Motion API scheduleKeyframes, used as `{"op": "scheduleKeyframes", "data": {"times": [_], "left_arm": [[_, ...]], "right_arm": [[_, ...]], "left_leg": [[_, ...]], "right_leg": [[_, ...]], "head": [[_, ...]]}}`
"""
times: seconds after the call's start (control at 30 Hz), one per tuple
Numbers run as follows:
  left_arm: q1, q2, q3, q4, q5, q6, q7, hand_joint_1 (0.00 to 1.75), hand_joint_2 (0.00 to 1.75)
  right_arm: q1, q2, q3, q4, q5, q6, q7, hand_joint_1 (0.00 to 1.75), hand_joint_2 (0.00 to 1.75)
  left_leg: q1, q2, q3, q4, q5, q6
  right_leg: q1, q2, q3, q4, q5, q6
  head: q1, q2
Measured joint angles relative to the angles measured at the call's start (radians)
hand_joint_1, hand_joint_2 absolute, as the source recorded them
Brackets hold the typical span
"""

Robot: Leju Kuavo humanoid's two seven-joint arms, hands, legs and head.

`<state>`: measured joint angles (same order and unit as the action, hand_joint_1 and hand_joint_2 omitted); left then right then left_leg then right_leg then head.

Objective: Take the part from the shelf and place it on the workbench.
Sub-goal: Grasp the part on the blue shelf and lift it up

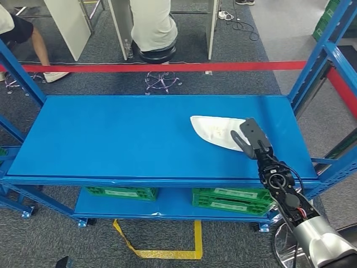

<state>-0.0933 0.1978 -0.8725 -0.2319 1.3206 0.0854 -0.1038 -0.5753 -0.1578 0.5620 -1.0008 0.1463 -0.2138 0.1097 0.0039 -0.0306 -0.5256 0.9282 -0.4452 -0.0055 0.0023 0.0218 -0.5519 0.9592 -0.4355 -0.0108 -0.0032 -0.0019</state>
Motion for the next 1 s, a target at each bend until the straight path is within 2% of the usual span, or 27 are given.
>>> {"op": "scheduleKeyframes", "data": {"times": [0.2, 0.67, 1.0], "left_arm": [[0.000, 0.001, -0.004, 0.000, 0.000, -0.001, 0.000, 0.00, 0.00], [-0.001, 0.003, -0.024, 0.000, -0.011, -0.008, 0.000, 0.00, 0.00], [-0.001, 0.002, -0.032, 0.000, 0.001, -0.008, 0.000, 0.00, 0.00]], "right_arm": [[0.010, -0.022, 0.001, -0.008, 0.091, 0.040, 0.073, 0.00, 1.75], [0.018, -0.064, 0.003, -0.011, 0.313, 0.084, 0.142, 0.00, 1.75], [-0.015, -0.100, 0.006, -0.033, 0.396, 0.226, 0.217, 0.00, 1.75]], "left_leg": [[-0.002, 0.000, 0.000, 0.000, 0.000, 0.000], [-0.004, 0.000, 0.000, 0.001, 0.000, 0.000], [-0.004, 0.000, 0.000, 0.001, 0.000, 0.000]], "right_leg": [[-0.003, 0.000, 0.001, 0.000, 0.000, 0.000], [-0.003, -0.001, 0.001, -0.001, 0.000, 0.000], [-0.003, -0.001, 0.001, -0.001, 0.000, 0.000]], "head": [[0.000, 0.000], [-0.001, 0.000], [-0.002, 0.000]]}}
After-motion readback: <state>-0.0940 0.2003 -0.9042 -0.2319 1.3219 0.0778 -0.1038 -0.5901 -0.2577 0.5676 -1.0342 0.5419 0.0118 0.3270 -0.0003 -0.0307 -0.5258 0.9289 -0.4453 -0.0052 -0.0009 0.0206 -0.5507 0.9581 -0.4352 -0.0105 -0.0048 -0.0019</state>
